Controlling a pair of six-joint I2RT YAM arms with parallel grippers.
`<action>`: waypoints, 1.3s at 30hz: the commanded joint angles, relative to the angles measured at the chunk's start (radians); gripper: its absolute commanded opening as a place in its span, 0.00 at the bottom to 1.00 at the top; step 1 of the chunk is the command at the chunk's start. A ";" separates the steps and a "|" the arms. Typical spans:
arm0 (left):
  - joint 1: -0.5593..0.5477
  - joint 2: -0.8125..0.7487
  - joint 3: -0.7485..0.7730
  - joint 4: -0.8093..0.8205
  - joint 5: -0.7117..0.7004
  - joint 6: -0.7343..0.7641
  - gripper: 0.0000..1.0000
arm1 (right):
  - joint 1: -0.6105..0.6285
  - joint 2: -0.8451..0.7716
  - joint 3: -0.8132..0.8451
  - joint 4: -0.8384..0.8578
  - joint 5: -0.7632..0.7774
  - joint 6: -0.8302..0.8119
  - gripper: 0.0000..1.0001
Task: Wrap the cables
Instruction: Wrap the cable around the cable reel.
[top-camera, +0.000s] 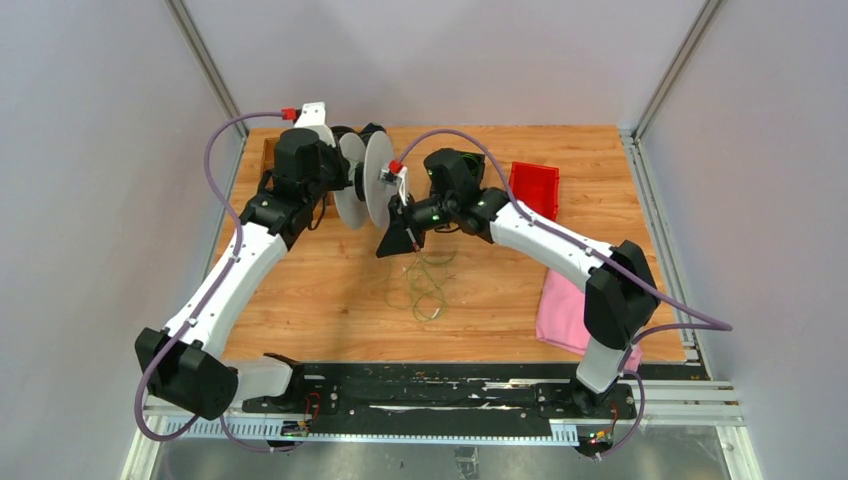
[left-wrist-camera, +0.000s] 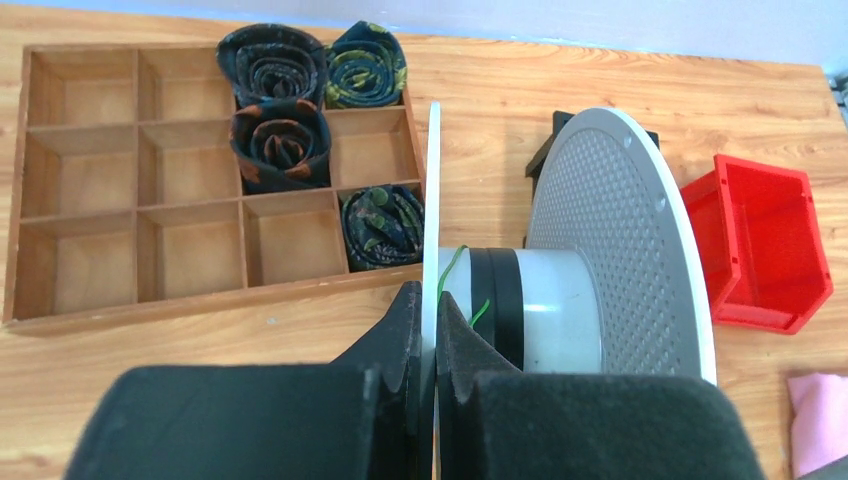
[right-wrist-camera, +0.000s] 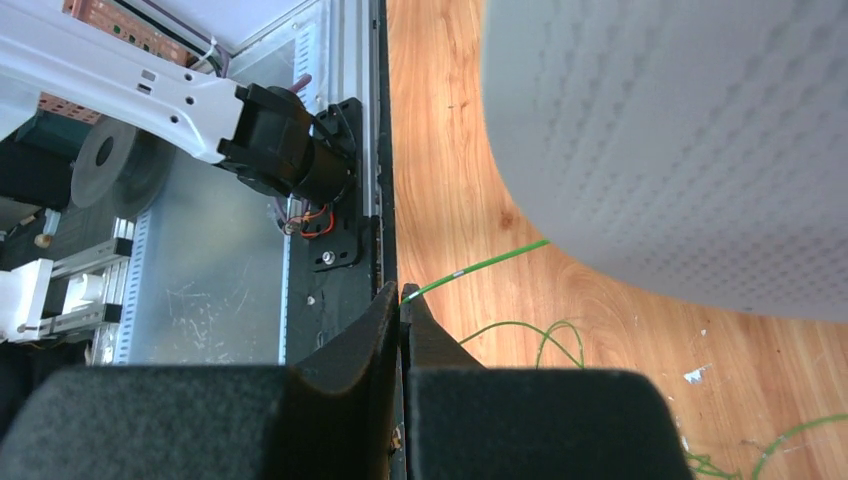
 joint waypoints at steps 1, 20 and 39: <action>-0.032 -0.037 -0.019 0.173 -0.104 0.105 0.00 | 0.030 -0.025 0.117 -0.206 -0.080 -0.061 0.02; -0.138 -0.020 -0.080 0.230 -0.097 0.326 0.00 | -0.108 0.042 0.407 -0.308 -0.147 0.082 0.06; -0.172 -0.013 -0.102 0.225 0.058 0.496 0.00 | -0.349 0.014 0.516 -0.341 -0.166 0.081 0.04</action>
